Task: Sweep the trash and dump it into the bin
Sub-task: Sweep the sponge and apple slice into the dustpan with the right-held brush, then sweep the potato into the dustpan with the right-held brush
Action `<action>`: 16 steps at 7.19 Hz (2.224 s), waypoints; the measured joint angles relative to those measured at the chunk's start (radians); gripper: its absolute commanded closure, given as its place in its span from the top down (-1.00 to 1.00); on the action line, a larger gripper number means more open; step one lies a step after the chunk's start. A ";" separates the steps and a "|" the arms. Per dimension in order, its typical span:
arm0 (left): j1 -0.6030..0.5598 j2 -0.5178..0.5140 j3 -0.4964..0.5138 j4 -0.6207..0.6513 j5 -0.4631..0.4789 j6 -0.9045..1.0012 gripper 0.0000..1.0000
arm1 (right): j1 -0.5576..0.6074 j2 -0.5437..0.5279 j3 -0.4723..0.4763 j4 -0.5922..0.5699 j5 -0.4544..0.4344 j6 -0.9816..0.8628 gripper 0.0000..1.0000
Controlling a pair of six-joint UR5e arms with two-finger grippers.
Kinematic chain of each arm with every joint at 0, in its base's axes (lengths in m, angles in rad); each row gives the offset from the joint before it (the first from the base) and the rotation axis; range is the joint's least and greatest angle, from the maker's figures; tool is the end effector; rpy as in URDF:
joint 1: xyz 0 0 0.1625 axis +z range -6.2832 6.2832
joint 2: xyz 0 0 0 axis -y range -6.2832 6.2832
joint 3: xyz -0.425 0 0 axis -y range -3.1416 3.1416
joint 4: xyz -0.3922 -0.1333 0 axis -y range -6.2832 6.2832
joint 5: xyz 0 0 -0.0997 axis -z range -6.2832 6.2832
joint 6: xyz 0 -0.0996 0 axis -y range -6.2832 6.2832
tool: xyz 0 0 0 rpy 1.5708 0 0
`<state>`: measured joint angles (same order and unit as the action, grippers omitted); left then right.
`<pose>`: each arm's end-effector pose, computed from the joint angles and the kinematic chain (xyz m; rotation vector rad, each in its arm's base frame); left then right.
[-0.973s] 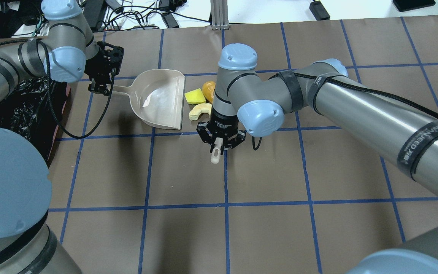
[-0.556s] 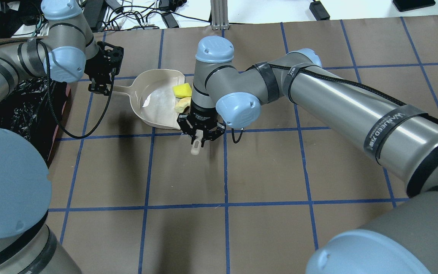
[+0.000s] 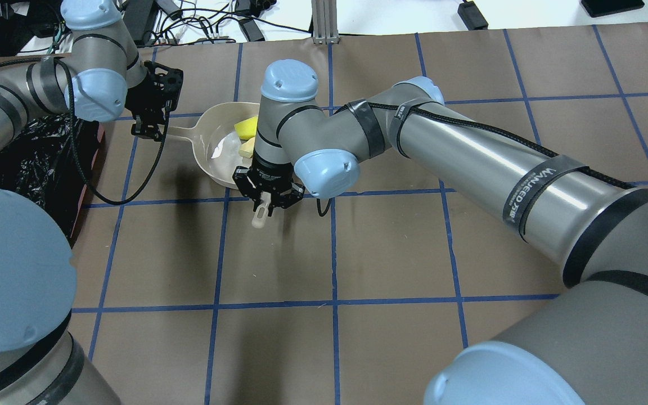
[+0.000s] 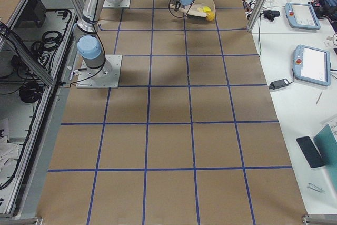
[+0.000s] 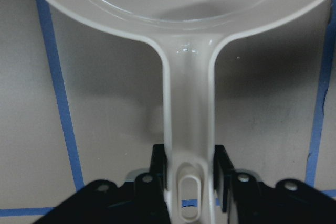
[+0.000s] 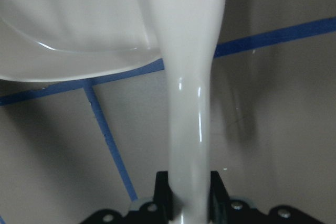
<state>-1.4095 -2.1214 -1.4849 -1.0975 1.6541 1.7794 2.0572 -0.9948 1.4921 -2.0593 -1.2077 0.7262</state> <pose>-0.0152 -0.6849 0.2505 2.2327 2.1302 0.0986 0.4647 -0.5179 0.2378 0.3410 2.8116 0.3065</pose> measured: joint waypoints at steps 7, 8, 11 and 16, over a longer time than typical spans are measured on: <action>0.000 0.002 0.000 0.000 -0.005 0.000 -0.89 | 0.098 0.050 -0.109 -0.070 0.067 0.145 -1.00; 0.000 0.003 0.000 -0.001 -0.005 0.000 -0.89 | 0.096 0.040 -0.113 -0.060 0.064 0.160 -1.00; 0.000 0.003 0.000 -0.001 -0.005 0.000 -0.89 | 0.064 -0.034 -0.116 0.031 0.054 0.168 -1.00; 0.000 0.002 0.000 -0.001 -0.007 -0.001 -0.89 | -0.053 -0.099 -0.091 0.233 -0.155 -0.134 -1.00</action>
<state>-1.4097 -2.1198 -1.4849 -1.0984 1.6475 1.7786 2.0038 -1.0936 1.4008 -1.8262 -1.3624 0.5921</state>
